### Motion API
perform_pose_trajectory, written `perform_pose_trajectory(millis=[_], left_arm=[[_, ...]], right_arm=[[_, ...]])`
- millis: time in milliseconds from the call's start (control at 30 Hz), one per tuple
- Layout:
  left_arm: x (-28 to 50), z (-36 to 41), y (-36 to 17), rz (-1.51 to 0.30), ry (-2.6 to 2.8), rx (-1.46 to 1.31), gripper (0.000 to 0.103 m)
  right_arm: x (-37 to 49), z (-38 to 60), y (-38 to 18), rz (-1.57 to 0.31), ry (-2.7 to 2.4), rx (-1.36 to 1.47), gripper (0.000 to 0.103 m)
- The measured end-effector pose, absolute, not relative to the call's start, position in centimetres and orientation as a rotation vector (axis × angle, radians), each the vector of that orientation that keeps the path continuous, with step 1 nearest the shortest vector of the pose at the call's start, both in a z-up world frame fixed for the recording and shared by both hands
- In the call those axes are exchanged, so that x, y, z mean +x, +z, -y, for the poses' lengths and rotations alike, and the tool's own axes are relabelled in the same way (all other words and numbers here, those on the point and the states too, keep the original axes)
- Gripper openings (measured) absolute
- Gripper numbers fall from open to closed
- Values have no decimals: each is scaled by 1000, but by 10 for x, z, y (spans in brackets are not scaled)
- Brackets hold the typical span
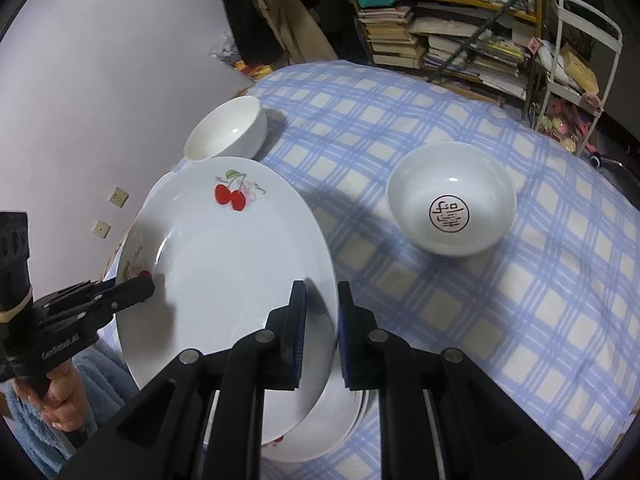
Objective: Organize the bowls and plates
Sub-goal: 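Carry the cherry plate with both tools and lower it onto another cherry plate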
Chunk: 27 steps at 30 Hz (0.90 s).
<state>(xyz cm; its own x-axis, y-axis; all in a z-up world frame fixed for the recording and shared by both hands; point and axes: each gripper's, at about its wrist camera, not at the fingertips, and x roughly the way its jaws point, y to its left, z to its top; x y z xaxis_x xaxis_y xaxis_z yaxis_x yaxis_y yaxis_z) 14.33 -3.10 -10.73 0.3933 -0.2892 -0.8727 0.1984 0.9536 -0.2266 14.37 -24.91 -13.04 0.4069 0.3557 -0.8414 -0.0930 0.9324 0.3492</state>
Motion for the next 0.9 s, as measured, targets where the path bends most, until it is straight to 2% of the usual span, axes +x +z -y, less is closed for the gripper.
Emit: perform_pose_trajectory(millis=[900], left_arm=[[83, 27, -115, -1129, -265, -132, 19]], right_arm=[[76, 242, -136, -1109, 194, 301, 16]])
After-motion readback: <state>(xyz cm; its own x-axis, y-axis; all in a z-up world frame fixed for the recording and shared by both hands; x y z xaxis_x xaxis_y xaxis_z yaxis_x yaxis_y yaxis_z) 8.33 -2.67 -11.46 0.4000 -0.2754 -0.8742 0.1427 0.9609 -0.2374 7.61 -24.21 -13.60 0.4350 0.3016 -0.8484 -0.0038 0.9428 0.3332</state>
